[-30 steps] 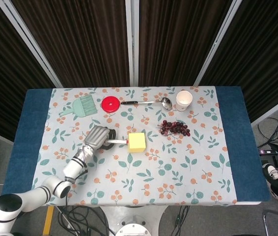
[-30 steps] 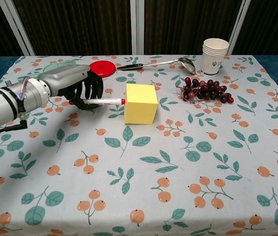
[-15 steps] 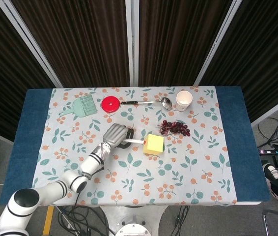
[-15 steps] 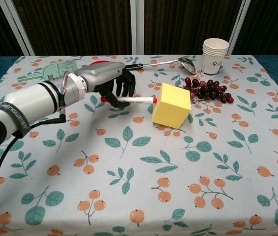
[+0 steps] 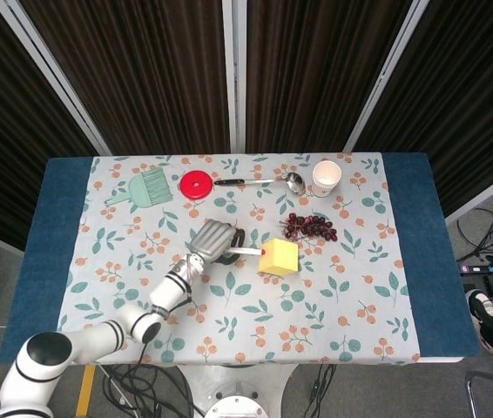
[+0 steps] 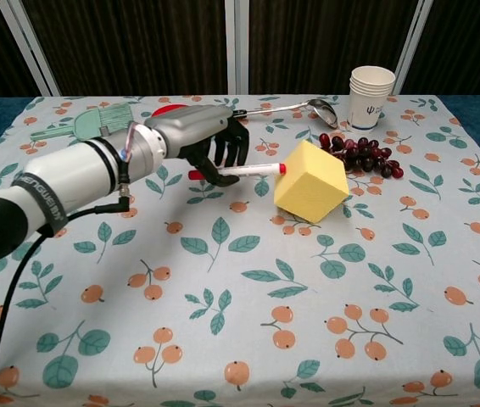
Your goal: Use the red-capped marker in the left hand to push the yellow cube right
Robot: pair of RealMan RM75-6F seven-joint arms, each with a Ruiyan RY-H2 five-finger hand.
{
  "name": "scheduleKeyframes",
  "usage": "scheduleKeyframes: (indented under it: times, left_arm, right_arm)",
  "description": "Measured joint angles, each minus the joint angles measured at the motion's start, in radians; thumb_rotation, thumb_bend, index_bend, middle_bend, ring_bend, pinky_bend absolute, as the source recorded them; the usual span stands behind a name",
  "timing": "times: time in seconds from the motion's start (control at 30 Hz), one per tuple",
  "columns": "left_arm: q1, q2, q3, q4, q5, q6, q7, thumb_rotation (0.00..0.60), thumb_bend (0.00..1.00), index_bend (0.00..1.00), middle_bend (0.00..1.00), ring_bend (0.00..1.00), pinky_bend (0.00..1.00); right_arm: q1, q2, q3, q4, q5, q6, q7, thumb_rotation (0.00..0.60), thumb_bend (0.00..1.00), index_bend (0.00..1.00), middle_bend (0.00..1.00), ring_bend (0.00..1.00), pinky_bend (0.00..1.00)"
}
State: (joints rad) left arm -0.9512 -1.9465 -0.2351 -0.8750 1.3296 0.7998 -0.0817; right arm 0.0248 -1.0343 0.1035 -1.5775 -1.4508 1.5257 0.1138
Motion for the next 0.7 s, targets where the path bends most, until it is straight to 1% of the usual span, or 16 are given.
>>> scheduleKeyframes:
  times: [0.13,0.3,0.37,0.47,0.53,0.57,0.63,0.7]
  left_arm:
    - [0.06,0.063,0.034,-0.034,0.003,0.034,0.002,0.6,0.49,0.69,0.7,0.53,0.57]
    - [0.153,0.146,0.108,-0.072,0.03,0.101,-0.002,0.6,0.49,0.68,0.7,0.53,0.57]
    - [0.189,0.169,0.143,-0.075,0.048,0.124,-0.01,0.6,0.49,0.68,0.7,0.53,0.57]
    - [0.227,0.183,0.178,-0.063,0.065,0.141,-0.034,0.6,0.49,0.67,0.69,0.52,0.57]
    - [0.239,0.188,0.186,-0.053,0.068,0.143,-0.052,0.6,0.49,0.62,0.65,0.49,0.55]
    - [0.246,0.189,0.19,-0.047,0.07,0.143,-0.064,0.6,0.48,0.59,0.62,0.46,0.54]
    - [0.254,0.194,0.196,-0.038,0.072,0.14,-0.073,0.6,0.46,0.45,0.48,0.36,0.48]
    - [0.257,0.201,0.194,-0.043,0.069,0.137,-0.069,0.6,0.44,0.35,0.37,0.28,0.43]
  right_arm:
    - [0.006,-0.005,0.001,0.002,-0.009,-0.001,0.003,0.6,0.18,0.21,0.28,0.16,0.29]
    - [0.014,-0.015,-0.001,0.004,-0.022,-0.006,0.004,0.6,0.18,0.21,0.28,0.16,0.29]
    - [0.016,-0.016,0.0,0.001,-0.023,-0.007,0.001,0.6,0.18,0.21,0.28,0.16,0.29]
    - [0.018,-0.016,0.0,-0.004,-0.025,-0.006,-0.004,0.6,0.18,0.21,0.28,0.16,0.29]
    - [0.018,-0.015,-0.001,-0.007,-0.027,-0.005,-0.007,0.6,0.18,0.21,0.28,0.16,0.29]
    - [0.017,-0.015,-0.001,-0.008,-0.028,-0.005,-0.009,0.6,0.18,0.21,0.28,0.16,0.29]
    - [0.018,-0.014,-0.002,-0.011,-0.029,-0.004,-0.011,0.6,0.18,0.21,0.28,0.16,0.29]
    - [0.018,-0.013,-0.002,-0.015,-0.029,-0.004,-0.015,0.6,0.18,0.21,0.28,0.16,0.29]
